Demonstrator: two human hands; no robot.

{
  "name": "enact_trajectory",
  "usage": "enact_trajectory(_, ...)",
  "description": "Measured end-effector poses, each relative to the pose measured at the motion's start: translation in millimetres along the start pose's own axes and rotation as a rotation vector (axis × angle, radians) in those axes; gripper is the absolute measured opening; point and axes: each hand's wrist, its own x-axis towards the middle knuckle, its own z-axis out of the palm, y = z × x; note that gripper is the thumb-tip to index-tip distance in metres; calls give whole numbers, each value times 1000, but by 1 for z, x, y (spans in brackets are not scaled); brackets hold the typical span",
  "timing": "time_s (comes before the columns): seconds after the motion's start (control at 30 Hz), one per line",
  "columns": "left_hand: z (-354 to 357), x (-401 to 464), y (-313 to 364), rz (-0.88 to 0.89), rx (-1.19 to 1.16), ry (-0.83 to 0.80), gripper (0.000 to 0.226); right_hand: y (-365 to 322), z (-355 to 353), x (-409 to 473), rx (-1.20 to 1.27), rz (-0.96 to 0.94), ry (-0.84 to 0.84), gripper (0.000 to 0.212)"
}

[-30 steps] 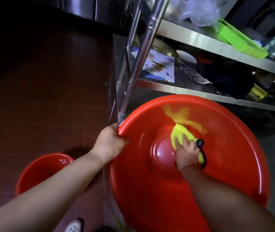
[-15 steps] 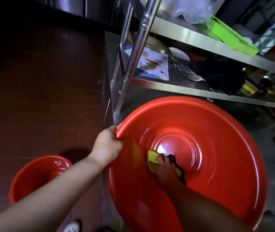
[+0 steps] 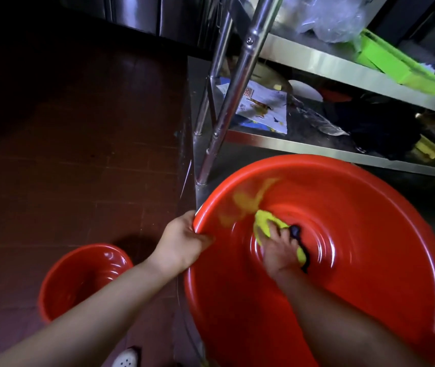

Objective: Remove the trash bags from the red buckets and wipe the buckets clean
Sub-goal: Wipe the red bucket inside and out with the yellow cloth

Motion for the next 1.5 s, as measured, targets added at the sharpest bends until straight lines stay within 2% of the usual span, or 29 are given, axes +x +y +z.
enact_trajectory(0.07,-3,2,-1,-13,76,-3,19,-22,12,-12,-26,-99,-86,45)
enact_trajectory(0.13,-8,4,6,6,146,-7,24,-36,18,-20,49,-39,-118,46)
enact_trajectory(0.17,-11,9,13,33,169,17,24,-38,20,-22,60,-60,-188,47)
enact_trajectory(0.27,-14,30,46,220,298,73,17,-30,38,-17,-34,-125,-143,50)
enact_trajectory(0.33,-14,40,69,331,382,17,10,-29,36,-15,-34,-149,-99,56)
enact_trajectory(0.43,-11,43,78,347,384,-68,7,-28,27,-16,-69,-208,-91,58)
enact_trajectory(0.5,-10,43,75,340,352,-73,6,-22,21,-10,-63,-200,-17,53)
enact_trajectory(0.6,-10,43,68,291,310,-36,10,-14,-1,10,21,-64,58,52)
enact_trajectory(0.67,-8,38,58,224,257,-16,15,-1,-10,20,-17,33,61,57)
enact_trajectory(0.73,-4,27,44,180,216,26,19,17,-13,21,10,209,100,57)
enact_trajectory(0.8,2,16,31,164,204,75,19,22,-20,14,168,401,220,58)
enact_trajectory(0.83,4,11,27,159,205,97,17,24,-20,9,250,472,215,59)
enact_trajectory(0.93,9,4,21,141,186,144,19,22,-10,2,266,638,207,62)
enact_trajectory(1.0,9,5,20,110,130,145,15,15,-10,-1,520,720,356,57)
enact_trajectory(1.03,9,5,19,91,98,142,12,13,-6,-3,579,716,373,56)
enact_trajectory(1.07,8,6,18,75,70,141,9,11,4,-7,506,682,340,59)
enact_trajectory(1.17,6,7,18,52,25,129,6,0,24,-30,310,426,31,73)
enact_trajectory(1.23,4,5,20,61,19,116,11,-10,28,-42,246,282,-129,69)
enact_trajectory(1.3,2,4,20,82,48,115,19,-16,24,-47,240,213,-204,64)
enact_trajectory(1.4,-1,3,17,70,47,119,23,-4,16,-41,345,274,-225,50)
enact_trajectory(1.5,-5,1,15,48,34,127,22,22,-1,-24,274,377,-80,56)
